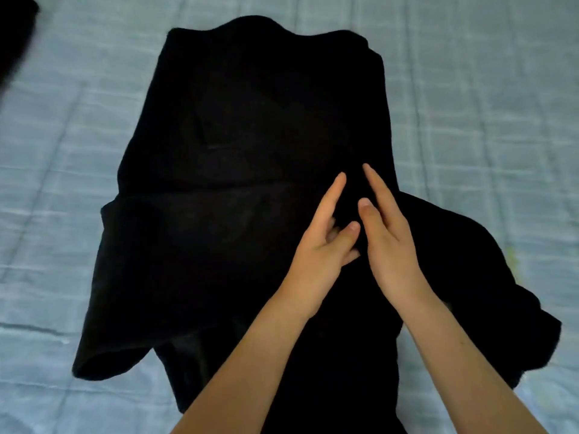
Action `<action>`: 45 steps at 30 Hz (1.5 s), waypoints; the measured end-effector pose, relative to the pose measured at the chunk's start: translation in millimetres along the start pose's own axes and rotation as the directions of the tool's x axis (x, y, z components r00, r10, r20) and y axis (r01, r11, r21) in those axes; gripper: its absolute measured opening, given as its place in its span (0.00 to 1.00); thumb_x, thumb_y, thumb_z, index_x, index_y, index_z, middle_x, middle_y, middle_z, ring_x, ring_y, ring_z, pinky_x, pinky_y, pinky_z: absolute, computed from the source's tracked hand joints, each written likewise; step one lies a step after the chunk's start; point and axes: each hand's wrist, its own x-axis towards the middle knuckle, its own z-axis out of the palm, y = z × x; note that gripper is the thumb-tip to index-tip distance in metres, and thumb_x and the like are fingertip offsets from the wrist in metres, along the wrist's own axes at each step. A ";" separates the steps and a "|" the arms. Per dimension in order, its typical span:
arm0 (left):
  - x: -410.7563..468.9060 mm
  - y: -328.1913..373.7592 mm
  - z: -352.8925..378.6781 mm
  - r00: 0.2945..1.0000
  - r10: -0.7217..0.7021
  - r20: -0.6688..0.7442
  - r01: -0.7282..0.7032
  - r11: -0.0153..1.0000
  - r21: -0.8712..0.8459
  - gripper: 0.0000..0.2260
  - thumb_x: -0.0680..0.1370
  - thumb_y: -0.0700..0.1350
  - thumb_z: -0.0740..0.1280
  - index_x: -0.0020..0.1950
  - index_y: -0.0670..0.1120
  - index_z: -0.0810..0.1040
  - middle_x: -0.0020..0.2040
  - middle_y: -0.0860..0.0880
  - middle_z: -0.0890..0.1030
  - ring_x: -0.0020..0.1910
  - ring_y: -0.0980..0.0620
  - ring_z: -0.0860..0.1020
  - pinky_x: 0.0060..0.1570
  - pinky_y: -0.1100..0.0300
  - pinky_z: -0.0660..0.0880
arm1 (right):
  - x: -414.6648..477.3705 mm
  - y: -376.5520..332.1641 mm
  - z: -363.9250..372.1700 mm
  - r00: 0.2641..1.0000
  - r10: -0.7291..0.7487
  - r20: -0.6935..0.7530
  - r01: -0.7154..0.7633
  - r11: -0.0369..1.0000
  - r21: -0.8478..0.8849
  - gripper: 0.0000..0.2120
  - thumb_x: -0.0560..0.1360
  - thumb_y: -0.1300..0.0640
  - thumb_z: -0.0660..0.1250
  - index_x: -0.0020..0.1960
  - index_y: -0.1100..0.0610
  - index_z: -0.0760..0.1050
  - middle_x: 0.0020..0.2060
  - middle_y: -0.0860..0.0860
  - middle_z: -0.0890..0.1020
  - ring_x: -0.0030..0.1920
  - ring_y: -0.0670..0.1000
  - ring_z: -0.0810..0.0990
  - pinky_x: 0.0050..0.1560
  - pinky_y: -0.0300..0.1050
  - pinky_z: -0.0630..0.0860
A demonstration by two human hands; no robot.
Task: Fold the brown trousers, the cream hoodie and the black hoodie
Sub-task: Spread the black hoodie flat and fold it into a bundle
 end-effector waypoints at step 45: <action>-48.9 -62.6 -161.3 0.983 0.161 -0.085 0.101 -0.094 0.990 0.27 0.81 0.57 0.48 0.79 0.50 0.60 0.79 0.43 0.59 0.79 0.37 0.52 0.72 0.31 0.50 | -5.3 89.1 24.0 0.980 -0.185 0.068 0.137 0.393 -0.909 0.26 0.82 0.44 0.52 0.80 0.45 0.59 0.78 0.47 0.63 0.80 0.54 0.54 0.79 0.57 0.46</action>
